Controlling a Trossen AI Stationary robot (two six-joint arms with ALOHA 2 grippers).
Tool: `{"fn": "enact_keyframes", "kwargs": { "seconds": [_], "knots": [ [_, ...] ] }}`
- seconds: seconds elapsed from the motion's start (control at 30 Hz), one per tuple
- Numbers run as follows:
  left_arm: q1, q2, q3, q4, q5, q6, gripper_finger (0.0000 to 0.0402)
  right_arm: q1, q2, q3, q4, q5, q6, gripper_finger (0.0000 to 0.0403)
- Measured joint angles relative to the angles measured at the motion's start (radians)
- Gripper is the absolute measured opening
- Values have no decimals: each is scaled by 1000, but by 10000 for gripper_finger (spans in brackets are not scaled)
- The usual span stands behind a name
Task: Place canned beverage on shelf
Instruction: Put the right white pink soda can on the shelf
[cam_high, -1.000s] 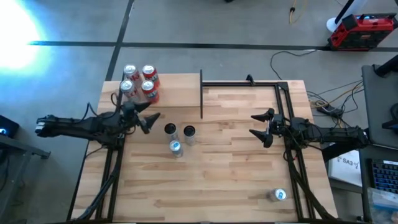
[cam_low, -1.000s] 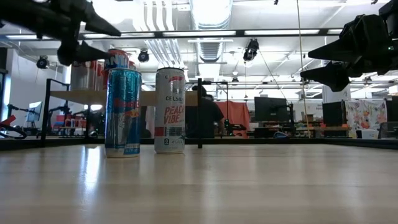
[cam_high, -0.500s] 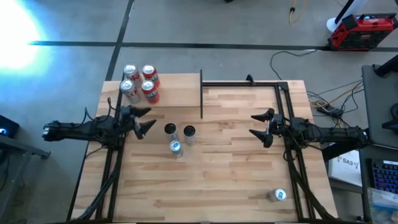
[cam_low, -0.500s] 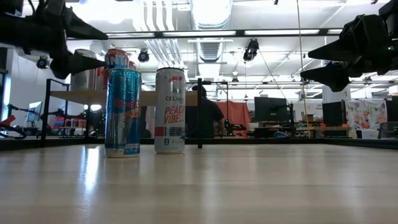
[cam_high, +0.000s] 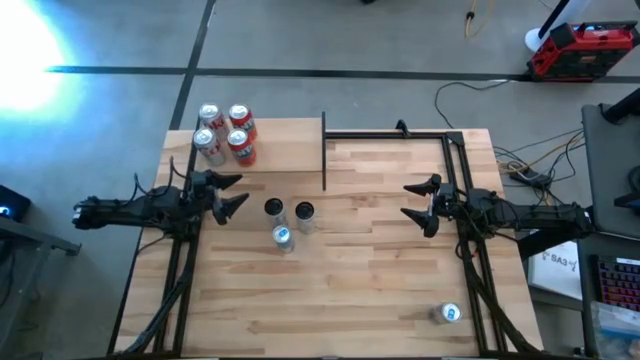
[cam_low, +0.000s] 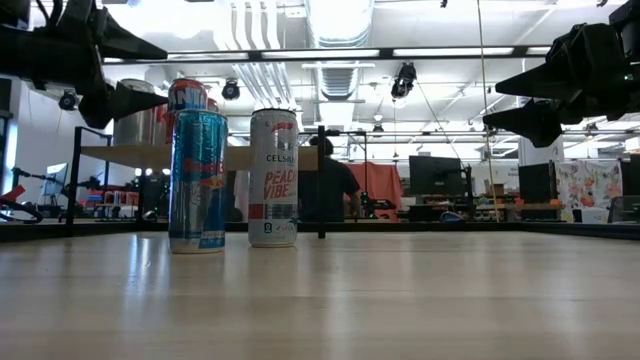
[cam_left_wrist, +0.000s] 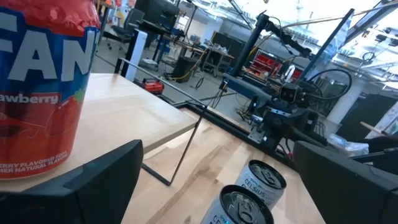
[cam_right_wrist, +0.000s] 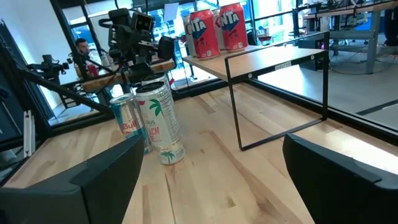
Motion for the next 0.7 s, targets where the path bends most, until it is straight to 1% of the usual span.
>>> {"fn": "enact_keyframes", "kwargs": {
  "seconds": [0.1, 0.2, 0.37, 0.7],
  "knots": [
    [0, 10, 0, 0, 0, 0, 398, 0, 0, 0, 0, -1, -1, 368],
    [0, 19, 0, -1, 0, 0, 398, 0, -1, 0, -21, -47, -48, 368],
    [0, 35, 0, 0, 0, 0, 398, 0, 12, 0, -23, -48, -112, 368],
    [0, 64, 0, -1, 0, 0, 398, 0, 13, 0, -21, -46, -125, 368]
  ]
}}
